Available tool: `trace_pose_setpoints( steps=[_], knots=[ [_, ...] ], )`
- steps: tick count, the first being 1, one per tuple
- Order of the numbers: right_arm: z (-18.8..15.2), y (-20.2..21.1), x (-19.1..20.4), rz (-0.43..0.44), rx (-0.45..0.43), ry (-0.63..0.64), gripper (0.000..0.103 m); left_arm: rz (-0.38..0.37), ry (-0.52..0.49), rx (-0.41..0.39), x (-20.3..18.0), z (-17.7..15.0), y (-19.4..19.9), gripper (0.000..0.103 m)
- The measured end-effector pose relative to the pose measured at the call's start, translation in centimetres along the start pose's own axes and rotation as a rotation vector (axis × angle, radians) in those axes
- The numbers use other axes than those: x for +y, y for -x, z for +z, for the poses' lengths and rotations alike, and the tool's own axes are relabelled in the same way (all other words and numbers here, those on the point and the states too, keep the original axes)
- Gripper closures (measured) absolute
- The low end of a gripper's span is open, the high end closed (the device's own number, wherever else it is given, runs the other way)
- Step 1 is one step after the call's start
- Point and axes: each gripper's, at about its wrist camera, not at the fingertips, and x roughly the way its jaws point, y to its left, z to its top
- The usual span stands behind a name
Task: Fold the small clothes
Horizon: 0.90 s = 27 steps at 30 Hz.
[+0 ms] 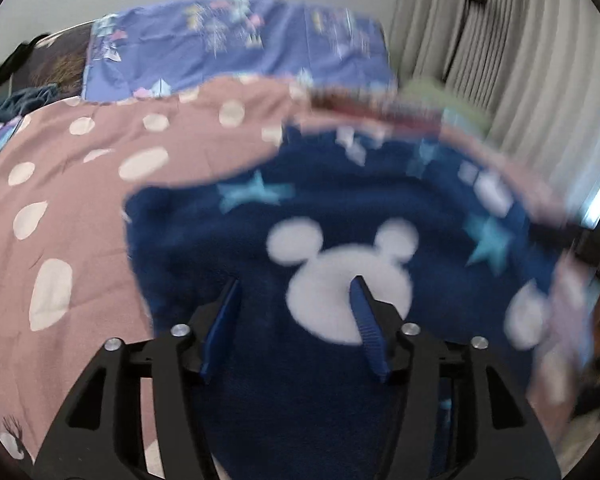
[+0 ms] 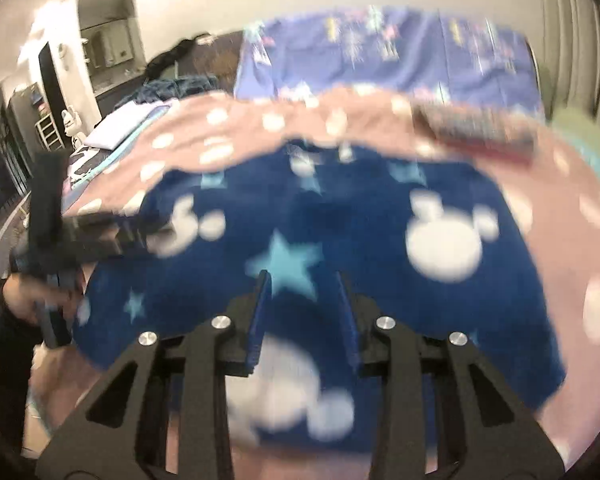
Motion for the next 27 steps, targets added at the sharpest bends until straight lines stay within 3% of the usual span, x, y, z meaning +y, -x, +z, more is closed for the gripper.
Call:
trace_pose_setpoints(
  steps=[3,6,9,11,14,16,18,20,23,27],
  knots=[
    [-1.8,-6.2,-1.3,0.015,0.202,-0.071,0.068,-0.001,0.0,-0.019,0.0,-0.4,-0.2,0.042],
    [-1.3,-5.6,-0.7,-0.004,0.179,-0.038,0.068,-0.011,0.02,-0.031,0.5,-0.7,-0.1,0.042],
    [1.1,-5.0,-1.4,0.04,0.218,-0.123,0.067,-0.016,0.025,-0.025,0.4,-0.6,-0.2,0.041],
    [3.6,-4.6,-2.0,0.067,0.155,-0.128,0.067,-0.014,0.025,-0.029,0.4,-0.5,-0.2,0.041],
    [7.2,-6.0,-2.1,0.02,0.068,-0.106,0.067,-0.001,0.015,-0.032,0.1,-0.5,-0.2,0.041],
    [9.0,-9.8,-2.9,0.031,0.127,-0.152,0.067,0.006,0.01,-0.034,0.0,-0.5,-0.2,0.041],
    [8.5,-16.3,-3.9,0.002,0.308,-0.172,0.066,0.003,0.012,-0.035,0.0,-0.5,-0.2,0.041],
    [7.5,-19.5,-4.7,0.009,0.281,-0.146,0.068,0.0,0.018,-0.033,0.0,-0.5,-0.4,0.041],
    [7.7,-18.8,-4.0,-0.019,0.261,-0.125,0.068,-0.021,0.036,-0.036,0.2,-0.6,-0.4,0.041],
    [7.8,-18.4,-4.3,0.007,0.253,-0.134,0.067,-0.032,0.047,-0.041,0.5,-0.7,-0.3,0.04]
  ],
)
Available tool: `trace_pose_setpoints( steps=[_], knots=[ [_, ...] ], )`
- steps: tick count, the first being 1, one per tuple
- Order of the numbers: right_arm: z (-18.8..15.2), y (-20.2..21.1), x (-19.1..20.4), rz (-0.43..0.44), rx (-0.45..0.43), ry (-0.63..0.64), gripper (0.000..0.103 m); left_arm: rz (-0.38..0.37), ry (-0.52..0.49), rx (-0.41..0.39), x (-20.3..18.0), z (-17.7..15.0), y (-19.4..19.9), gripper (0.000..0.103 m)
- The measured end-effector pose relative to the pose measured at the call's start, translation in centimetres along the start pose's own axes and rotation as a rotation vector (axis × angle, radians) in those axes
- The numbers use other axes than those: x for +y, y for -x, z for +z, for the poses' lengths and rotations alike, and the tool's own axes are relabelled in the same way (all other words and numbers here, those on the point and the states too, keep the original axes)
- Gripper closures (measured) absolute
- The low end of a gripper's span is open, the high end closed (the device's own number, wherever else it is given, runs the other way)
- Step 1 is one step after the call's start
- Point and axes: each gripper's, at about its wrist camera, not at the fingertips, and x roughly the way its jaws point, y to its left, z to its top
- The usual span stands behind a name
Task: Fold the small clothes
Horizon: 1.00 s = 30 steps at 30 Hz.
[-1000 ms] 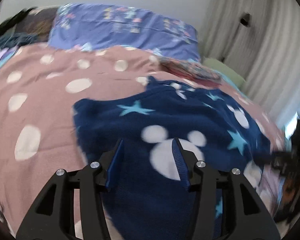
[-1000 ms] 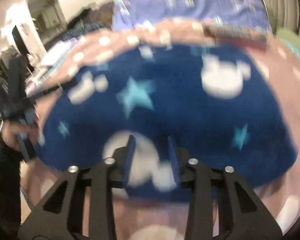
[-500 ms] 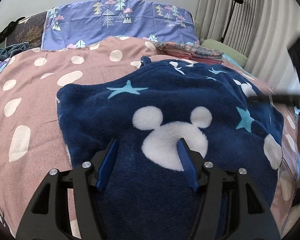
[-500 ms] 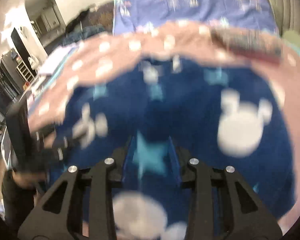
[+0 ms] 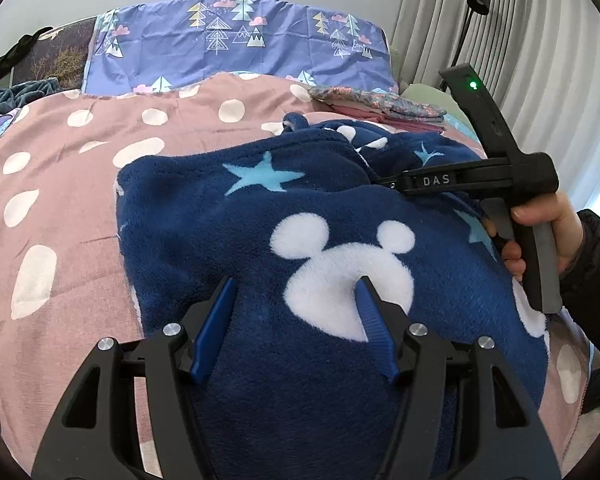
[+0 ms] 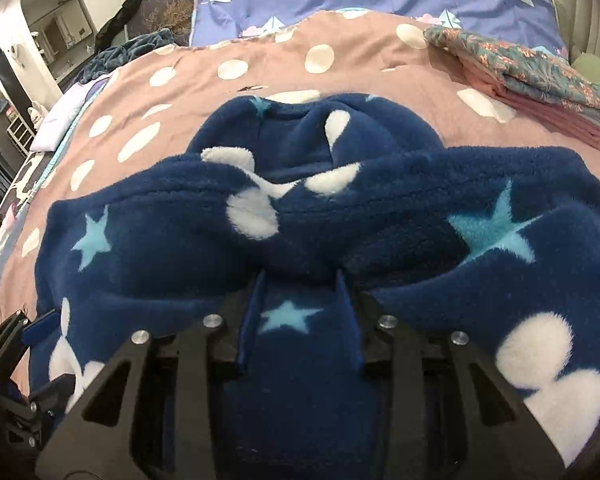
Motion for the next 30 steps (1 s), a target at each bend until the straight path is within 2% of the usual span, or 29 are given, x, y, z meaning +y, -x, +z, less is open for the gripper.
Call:
trace_pose_setpoints(
  steps=[4,5,6,8,11,16,19,22,24,26,28,30],
  knots=[
    [-1.1,2.7,-0.6,0.027,-0.039,-0.031,0.063,0.029,-0.018,-0.005,-0.5,0.0,0.1,0.04],
    [-1.7,4.6,-0.6,0.025,-0.058,-0.047,0.054,0.034,-0.02,-0.006,-0.5,0.0,0.1,0.039],
    [-2.2,6.2,-0.3,0.04,-0.083,-0.037,0.039,0.039,-0.022,-0.006,-0.6,0.0,0.1,0.039],
    [-4.0,9.7,1.5,0.082,-0.151,0.048,0.035,0.042,-0.023,-0.006,-0.6,0.0,0.1,0.039],
    [-9.4,14.5,6.4,0.043,-0.272,0.321,0.028,0.037,-0.019,-0.007,-0.5,0.0,0.1,0.039],
    [-19.3,16.8,13.9,-0.044,-0.417,0.769,0.025,0.05,-0.024,-0.012,-0.3,0.0,0.4,0.039],
    [-23.8,15.8,17.7,-0.035,-0.421,0.979,0.025,0.056,0.011,-0.049,0.3,0.1,1.7,0.038],
    [-26.4,14.9,20.4,-0.032,-0.44,1.098,0.025,0.084,0.154,-0.136,3.1,-0.2,4.0,0.037],
    [-26.7,14.0,21.6,-0.019,-0.41,1.114,0.025,0.094,0.261,-0.147,5.4,-0.8,4.5,0.036],
    [-26.3,13.2,22.3,-0.019,-0.367,1.093,0.026,0.106,0.309,-0.103,6.6,-1.5,3.9,0.036],
    [-25.6,12.4,22.8,-0.018,-0.329,1.058,0.027,0.072,0.359,-0.029,7.4,-2.2,2.4,0.032],
    [-25.1,11.9,23.2,-0.037,-0.313,1.04,0.027,0.048,0.381,-0.028,7.7,-2.4,2.3,0.03]
  ],
)
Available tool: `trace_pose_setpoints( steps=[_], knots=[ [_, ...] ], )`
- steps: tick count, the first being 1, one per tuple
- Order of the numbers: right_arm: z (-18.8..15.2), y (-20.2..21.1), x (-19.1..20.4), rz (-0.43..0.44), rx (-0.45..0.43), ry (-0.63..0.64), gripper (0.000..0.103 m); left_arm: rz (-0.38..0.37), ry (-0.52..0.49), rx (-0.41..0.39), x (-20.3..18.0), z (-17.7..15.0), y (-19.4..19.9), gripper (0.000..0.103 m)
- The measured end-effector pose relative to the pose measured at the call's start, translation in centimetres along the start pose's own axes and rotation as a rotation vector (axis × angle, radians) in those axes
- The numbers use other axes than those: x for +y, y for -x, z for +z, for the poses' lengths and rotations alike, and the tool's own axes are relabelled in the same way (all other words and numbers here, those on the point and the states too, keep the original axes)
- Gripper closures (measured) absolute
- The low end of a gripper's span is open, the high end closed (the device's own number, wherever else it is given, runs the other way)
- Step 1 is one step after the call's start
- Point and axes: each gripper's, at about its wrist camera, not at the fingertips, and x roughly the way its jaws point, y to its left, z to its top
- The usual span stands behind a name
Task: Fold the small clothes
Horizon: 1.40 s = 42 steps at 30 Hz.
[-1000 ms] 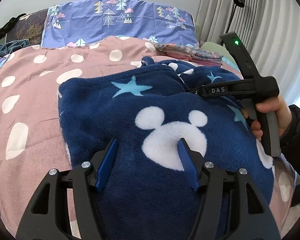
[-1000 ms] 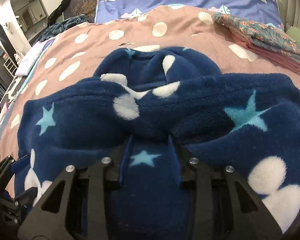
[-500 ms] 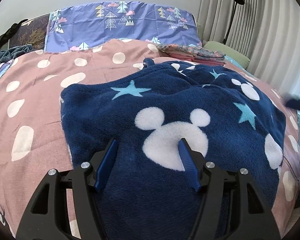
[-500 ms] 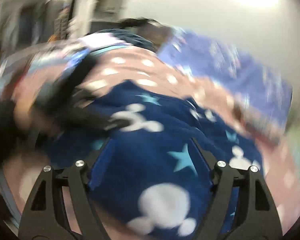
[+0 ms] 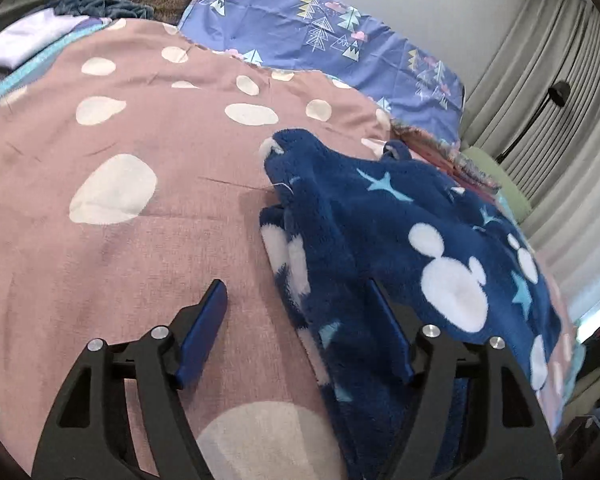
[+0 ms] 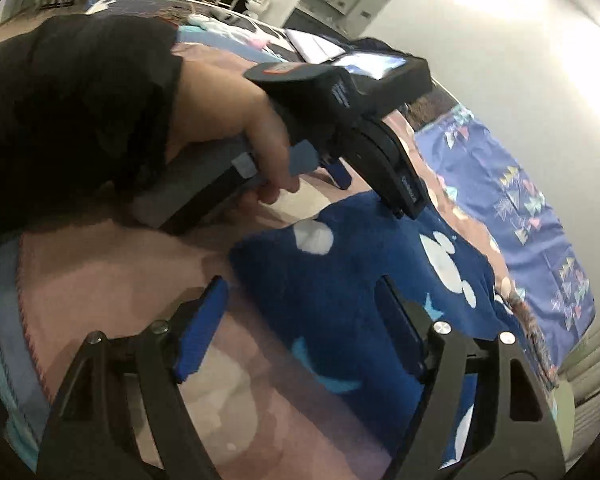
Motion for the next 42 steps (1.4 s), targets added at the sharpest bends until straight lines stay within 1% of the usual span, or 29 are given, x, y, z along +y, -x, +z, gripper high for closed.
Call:
trace_pose_setpoints(
  steps=[2,5,9,14,17,22,26,31,33,36,39,41,42],
  knots=[
    [0.1,-0.5,0.1,-0.01,0.018,0.005,0.027,-0.008,0.007,0.007,0.2,0.0,-0.3,0.029],
    [0.0,-1.3,0.0,-0.003,0.036,-0.014,0.026,-0.019,0.013,0.0,0.3,-0.2,-0.1,0.029],
    [-0.2,-1.9,-0.7,-0.003,0.043,-0.024,0.026,-0.024,0.016,-0.002,0.4,-0.4,0.0,0.029],
    [-0.2,-1.9,0.0,-0.017,0.042,-0.027,0.025,-0.042,0.028,-0.005,0.6,-0.5,0.2,0.028],
    [-0.3,-1.6,0.2,-0.052,0.033,-0.019,0.025,-0.067,0.045,-0.009,1.1,-0.6,0.3,0.027],
    [-1.6,-0.5,0.9,-0.118,-0.006,0.016,0.025,-0.113,0.079,-0.014,1.7,-0.6,0.3,0.026],
    [-0.6,-1.8,1.0,-0.137,0.021,0.034,0.025,-0.119,0.082,-0.013,1.8,-0.7,0.3,0.026],
    [0.7,-3.9,0.6,-0.202,0.036,0.041,0.025,-0.138,0.097,-0.018,1.9,-0.8,0.5,0.026],
    [0.4,-3.5,0.3,-0.217,0.031,0.035,0.026,-0.155,0.11,-0.02,2.2,-0.8,0.5,0.026],
    [-0.8,-2.4,0.2,-0.243,0.037,0.065,0.025,-0.176,0.126,-0.022,2.5,-0.9,0.5,0.026],
    [-1.9,-1.9,-0.3,-0.261,0.066,0.063,0.025,-0.168,0.12,-0.02,2.4,-0.9,0.5,0.025],
    [-1.7,-2.3,-0.6,-0.256,0.076,0.056,0.025,-0.161,0.101,-0.011,2.3,-0.8,0.5,0.021],
    [-1.2,-2.8,-0.4,-0.273,0.064,0.069,0.025,-0.165,0.09,-0.003,2.0,-0.6,0.4,0.018]
  ],
)
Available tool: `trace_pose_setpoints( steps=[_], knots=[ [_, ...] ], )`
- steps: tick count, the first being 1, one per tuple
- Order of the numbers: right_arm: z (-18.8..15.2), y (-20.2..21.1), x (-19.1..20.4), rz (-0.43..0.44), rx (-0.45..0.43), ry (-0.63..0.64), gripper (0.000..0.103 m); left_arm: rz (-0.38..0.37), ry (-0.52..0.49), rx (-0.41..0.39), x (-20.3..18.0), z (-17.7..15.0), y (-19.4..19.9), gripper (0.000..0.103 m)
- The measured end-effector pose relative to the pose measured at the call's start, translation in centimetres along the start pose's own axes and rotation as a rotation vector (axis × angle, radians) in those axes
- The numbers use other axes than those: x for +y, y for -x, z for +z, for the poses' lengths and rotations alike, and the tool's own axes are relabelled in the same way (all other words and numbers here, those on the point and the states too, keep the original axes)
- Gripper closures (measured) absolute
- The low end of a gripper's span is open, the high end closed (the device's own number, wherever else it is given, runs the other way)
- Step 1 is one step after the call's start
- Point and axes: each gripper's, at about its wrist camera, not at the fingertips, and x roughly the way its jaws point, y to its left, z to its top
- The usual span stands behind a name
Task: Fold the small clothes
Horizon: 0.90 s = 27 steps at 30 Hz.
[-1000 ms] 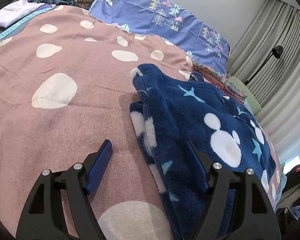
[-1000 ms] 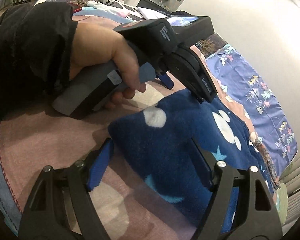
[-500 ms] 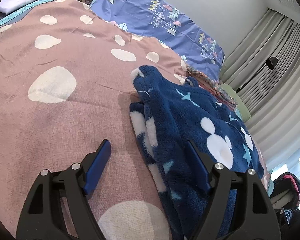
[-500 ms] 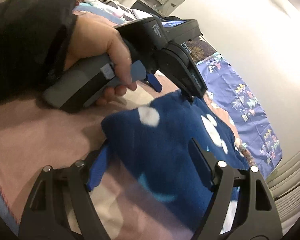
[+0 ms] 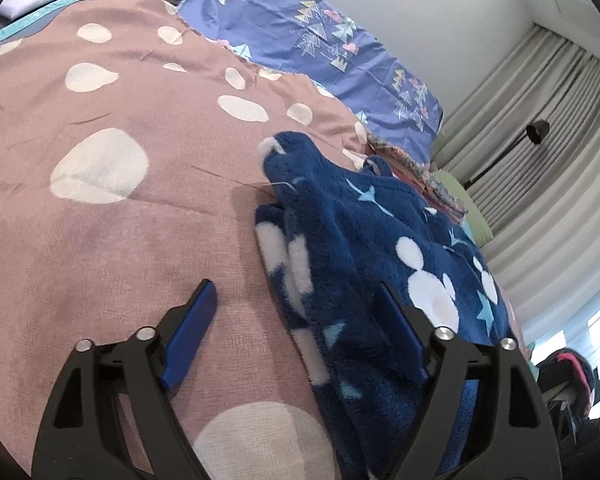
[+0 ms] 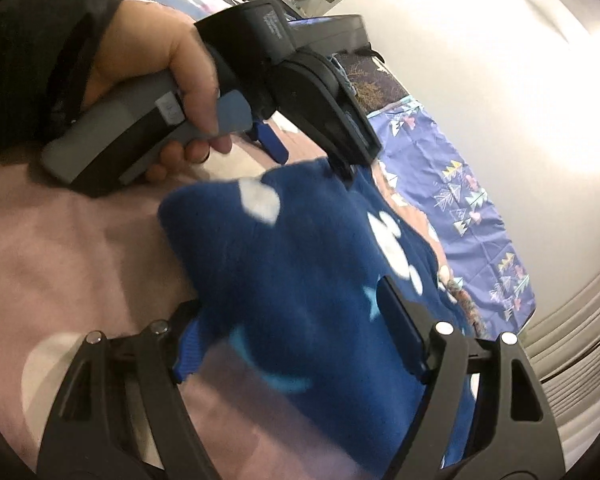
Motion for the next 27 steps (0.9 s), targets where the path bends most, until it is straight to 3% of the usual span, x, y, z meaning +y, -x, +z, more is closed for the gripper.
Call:
trace_pose_setpoints(
  steps=[2,8,9,11,12,14,19,27],
  knots=[
    [0.8,-0.4,0.5,-0.02,-0.02,0.013,0.026,-0.028,-0.002,0.02,-0.2,0.5,-0.4,0.012],
    [1.5,-1.4,0.5,-0.004,-0.043,0.006,0.04,-0.131,0.051,0.051,0.8,3.0,-2.8,0.012],
    [1.4,-1.4,0.6,-0.004,-0.052,0.015,0.05,-0.159,0.067,0.047,0.9,3.4,-3.4,0.017],
    [1.4,-1.2,0.9,-0.012,-0.067,0.033,0.07,-0.192,0.075,0.058,0.8,3.8,-4.6,0.045],
    [1.3,-1.2,1.0,-0.013,-0.075,0.043,0.077,-0.199,0.091,0.079,0.8,3.8,-5.5,0.071],
    [1.3,-0.8,0.3,0.008,-0.095,0.01,0.082,-0.209,0.102,0.075,0.4,3.9,-5.7,0.074],
    [0.0,1.8,-8.6,0.179,-0.185,-0.348,0.084,-0.204,-0.015,0.029,-4.0,6.2,-3.3,0.076],
    [-5.7,6.2,-21.1,0.234,-0.284,-0.739,0.084,-0.251,-0.248,0.013,-17.2,9.3,-2.9,0.075]
  ],
)
